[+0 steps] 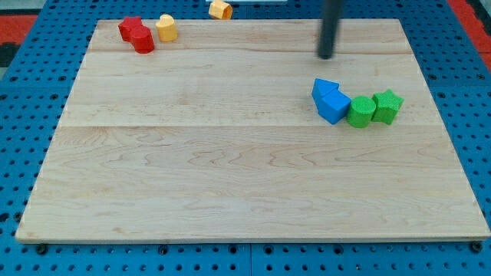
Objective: Separate the green star from the green circle
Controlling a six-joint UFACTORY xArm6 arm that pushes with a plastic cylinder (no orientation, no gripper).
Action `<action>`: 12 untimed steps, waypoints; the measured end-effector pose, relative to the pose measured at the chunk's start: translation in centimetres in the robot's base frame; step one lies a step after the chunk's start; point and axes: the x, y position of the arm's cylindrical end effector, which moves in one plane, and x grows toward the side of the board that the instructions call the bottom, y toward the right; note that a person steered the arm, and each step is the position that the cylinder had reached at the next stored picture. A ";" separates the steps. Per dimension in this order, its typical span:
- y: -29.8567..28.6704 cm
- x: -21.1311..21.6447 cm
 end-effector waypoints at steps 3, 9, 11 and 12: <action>12.5 15.5; 0.8 11.9; -5.5 11.9; -5.5 11.3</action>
